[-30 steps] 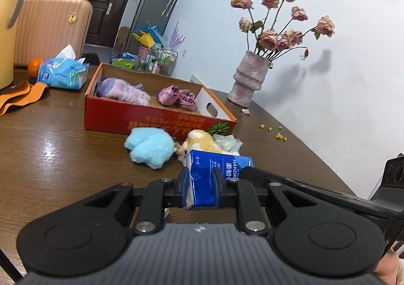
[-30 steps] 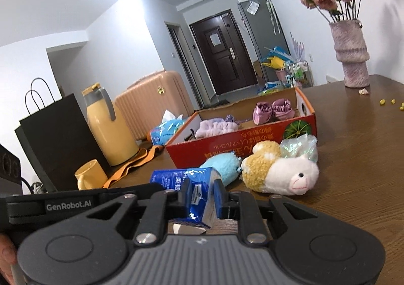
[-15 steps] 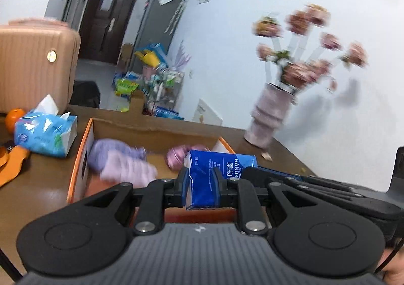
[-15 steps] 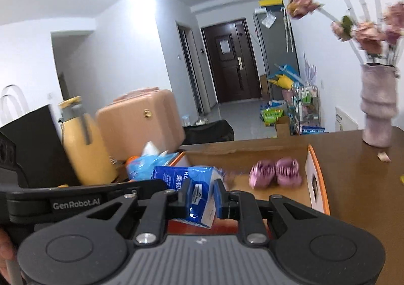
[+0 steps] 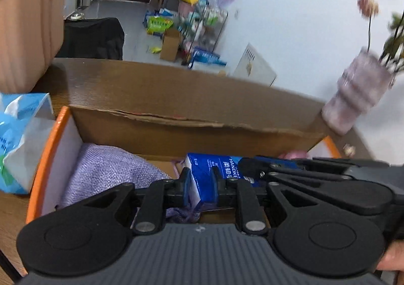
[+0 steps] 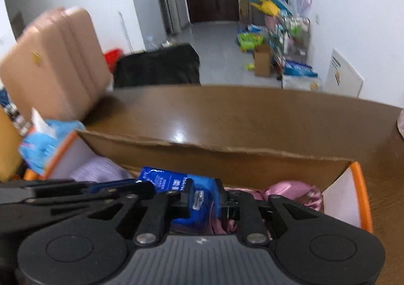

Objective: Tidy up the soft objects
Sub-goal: 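Carry the blue carton with both tools into the box and release, then withdraw both tools from the box toward the white foam wedge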

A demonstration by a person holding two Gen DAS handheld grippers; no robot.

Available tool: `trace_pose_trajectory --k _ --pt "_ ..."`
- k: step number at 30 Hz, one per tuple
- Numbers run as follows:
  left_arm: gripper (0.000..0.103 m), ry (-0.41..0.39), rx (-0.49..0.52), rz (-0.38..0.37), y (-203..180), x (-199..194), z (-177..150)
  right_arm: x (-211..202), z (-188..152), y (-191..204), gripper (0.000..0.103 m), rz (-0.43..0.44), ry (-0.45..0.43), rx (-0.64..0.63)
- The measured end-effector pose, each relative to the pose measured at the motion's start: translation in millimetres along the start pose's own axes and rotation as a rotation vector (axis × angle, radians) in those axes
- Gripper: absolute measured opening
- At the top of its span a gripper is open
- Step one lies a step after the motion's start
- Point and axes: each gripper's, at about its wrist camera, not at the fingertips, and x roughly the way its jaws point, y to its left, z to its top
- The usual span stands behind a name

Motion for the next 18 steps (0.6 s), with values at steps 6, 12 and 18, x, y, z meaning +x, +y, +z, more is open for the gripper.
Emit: trace_pose_trajectory --k 6,12,18 --pt "0.019 0.054 0.013 -0.002 -9 11 -2 -7 -6 -1 0.015 -0.066 -0.032 0.015" --pt "0.032 -0.032 0.044 0.021 -17 -38 -4 -70 -9 -4 0.018 -0.062 -0.099 0.014" --pt "0.045 -0.168 0.112 0.148 -19 -134 -6 -160 -12 -14 0.033 -0.075 -0.209 0.0"
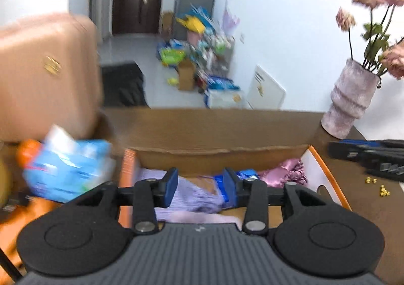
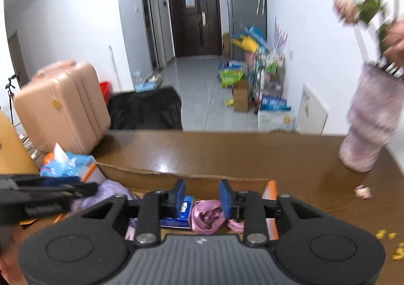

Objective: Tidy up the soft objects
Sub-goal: 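Withdraw both tools from the box toward the white foam wedge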

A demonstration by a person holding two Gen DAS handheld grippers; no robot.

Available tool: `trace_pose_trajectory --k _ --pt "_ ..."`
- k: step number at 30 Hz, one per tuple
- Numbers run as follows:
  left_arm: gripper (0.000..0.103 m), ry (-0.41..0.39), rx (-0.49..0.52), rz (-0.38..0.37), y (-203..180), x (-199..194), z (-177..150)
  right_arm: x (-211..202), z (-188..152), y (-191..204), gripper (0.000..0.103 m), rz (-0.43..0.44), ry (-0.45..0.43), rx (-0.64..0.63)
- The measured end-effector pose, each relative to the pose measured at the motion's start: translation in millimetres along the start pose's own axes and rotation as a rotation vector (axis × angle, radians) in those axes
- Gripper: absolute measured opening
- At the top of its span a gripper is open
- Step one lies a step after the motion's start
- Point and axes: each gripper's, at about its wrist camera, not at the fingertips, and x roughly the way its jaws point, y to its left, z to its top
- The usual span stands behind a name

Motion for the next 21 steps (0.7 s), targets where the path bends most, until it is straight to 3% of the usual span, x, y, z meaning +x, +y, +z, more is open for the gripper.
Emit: trace_pose_trajectory --k 4,10,12,14,18,21 --pt "0.059 -0.1 0.022 0.073 8 -60 -1 -61 -8 -16 0.044 -0.008 -0.069 -0.019" --pt "0.077 -0.185 0.034 0.11 0 -127 -25 -117 -38 -32 0.045 0.025 -0.113 0.028" --pt "0.084 -0.229 0.036 0.114 -2 -149 -46 -137 -56 -32 0.048 0.035 -0.151 0.019" --pt "0.084 -0.263 0.05 0.121 -8 -165 -75 -157 -81 -29 0.059 0.04 -0.196 -0.001" --pt "0.084 -0.305 0.137 0.154 -22 -192 -141 -194 -138 -18 0.061 0.044 -0.266 -0.048" --pt "0.09 -0.352 0.14 0.116 -24 -215 -187 -216 -182 -8 0.065 0.061 -0.31 -0.063"
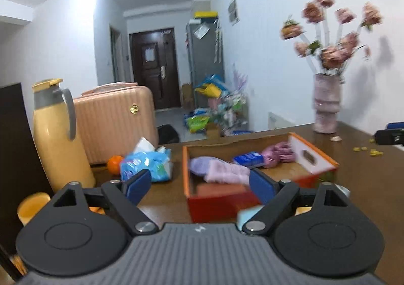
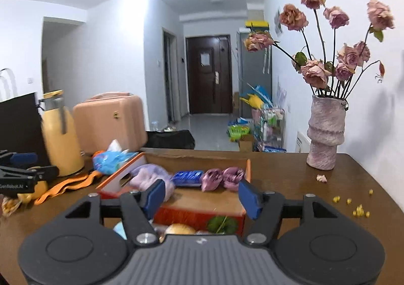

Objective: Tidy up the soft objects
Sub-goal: 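Withdraw both tools from the box toward the white foam wedge, then close the left tool on the white foam wedge and lift it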

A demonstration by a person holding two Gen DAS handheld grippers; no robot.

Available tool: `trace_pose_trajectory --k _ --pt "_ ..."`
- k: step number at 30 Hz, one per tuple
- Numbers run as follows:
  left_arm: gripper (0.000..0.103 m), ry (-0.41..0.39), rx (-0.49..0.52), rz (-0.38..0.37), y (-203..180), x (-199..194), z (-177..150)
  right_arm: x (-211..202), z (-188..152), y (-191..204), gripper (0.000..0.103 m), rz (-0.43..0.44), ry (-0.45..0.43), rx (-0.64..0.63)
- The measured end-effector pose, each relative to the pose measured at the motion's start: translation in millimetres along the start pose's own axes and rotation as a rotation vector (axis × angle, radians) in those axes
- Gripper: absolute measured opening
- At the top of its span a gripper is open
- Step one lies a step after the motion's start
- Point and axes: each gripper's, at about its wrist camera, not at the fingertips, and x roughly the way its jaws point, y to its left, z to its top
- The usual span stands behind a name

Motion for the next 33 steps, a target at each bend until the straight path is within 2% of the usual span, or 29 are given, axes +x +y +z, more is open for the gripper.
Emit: trace_pose_trajectory --k 3,6,9,14,17,22,28,30,33 --pt "0.09 0.009 -0.031 -0.036 -7 -31 -32 -26 -29 12 0.067 0.022 -0.03 0.0" --pt "0.09 0.007 -0.047 -0.025 -12 -60 -61 -48 -54 25 0.068 0.023 -0.048 -0.013" --pt "0.09 0.05 -0.114 -0.042 -13 -82 -87 -73 -82 40 0.069 0.036 -0.059 0.002" --pt "0.09 0.103 -0.087 -0.09 -23 -104 -116 -105 -131 62 0.069 0.09 -0.031 0.054" --pt "0.09 0.123 -0.073 -0.106 -28 -108 -126 -114 -149 74 0.069 0.099 -0.01 0.033" --pt "0.09 0.123 -0.064 -0.117 -32 -105 -127 -118 -152 81 0.069 0.075 -0.009 0.011" --pt "0.086 0.162 -0.052 -0.117 -37 -85 -129 -105 -149 68 0.069 0.051 0.014 0.044" --pt "0.077 0.18 -0.06 -0.111 -37 -74 -129 -99 -149 65 0.069 0.043 0.022 0.047" --pt "0.069 0.212 -0.068 -0.124 -38 -55 -129 -86 -148 58 0.069 0.02 0.042 0.053"
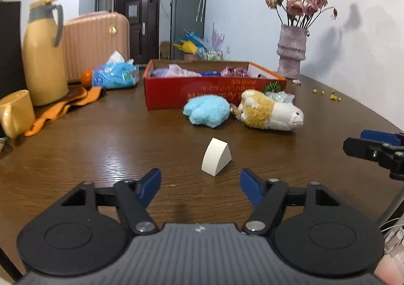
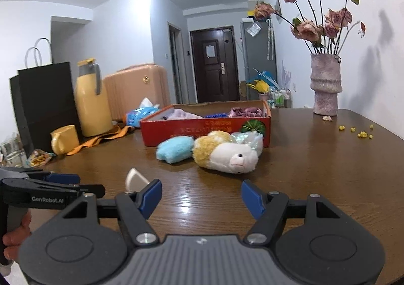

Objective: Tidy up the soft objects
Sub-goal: 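Close the left tool on the white foam wedge and lift it, then grasp the clear plastic bag with the right tool while the left tool holds the wedge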

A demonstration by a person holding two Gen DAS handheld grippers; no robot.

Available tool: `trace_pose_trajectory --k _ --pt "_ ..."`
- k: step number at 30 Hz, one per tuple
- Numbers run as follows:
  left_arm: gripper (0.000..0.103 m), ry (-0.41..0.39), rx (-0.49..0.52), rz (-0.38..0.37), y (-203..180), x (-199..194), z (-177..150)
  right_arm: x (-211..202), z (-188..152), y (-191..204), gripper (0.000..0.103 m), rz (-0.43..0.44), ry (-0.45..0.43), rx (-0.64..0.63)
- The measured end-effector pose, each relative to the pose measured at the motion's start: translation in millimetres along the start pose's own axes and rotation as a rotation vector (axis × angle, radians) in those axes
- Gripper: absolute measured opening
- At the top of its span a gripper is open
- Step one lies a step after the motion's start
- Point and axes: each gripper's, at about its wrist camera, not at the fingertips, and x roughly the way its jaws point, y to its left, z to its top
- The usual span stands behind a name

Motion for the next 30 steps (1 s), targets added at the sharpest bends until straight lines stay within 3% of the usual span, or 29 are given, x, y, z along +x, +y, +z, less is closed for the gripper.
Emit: trace_pose_trajectory --k 8,11,15,17,28,30 --pt "0.068 0.055 0.071 -0.046 -3 54 15 51 23 -33 0.069 -0.05 0.064 0.062" --pt "0.053 0.101 0.033 -0.088 3 72 20 77 35 -45 0.069 -0.072 0.091 0.072" --pt "0.019 0.115 -0.003 -0.163 9 87 27 106 49 -57 0.069 -0.087 0.091 0.064" --pt "0.019 0.114 -0.011 -0.185 9 92 32 124 56 -64 0.069 -0.089 0.093 0.067" --pt "0.019 0.06 -0.083 -0.055 30 129 69 203 75 -77 0.068 -0.103 0.159 0.084" --pt "0.019 0.06 -0.095 -0.043 34 132 71 207 74 -78 0.059 -0.109 0.16 0.087"
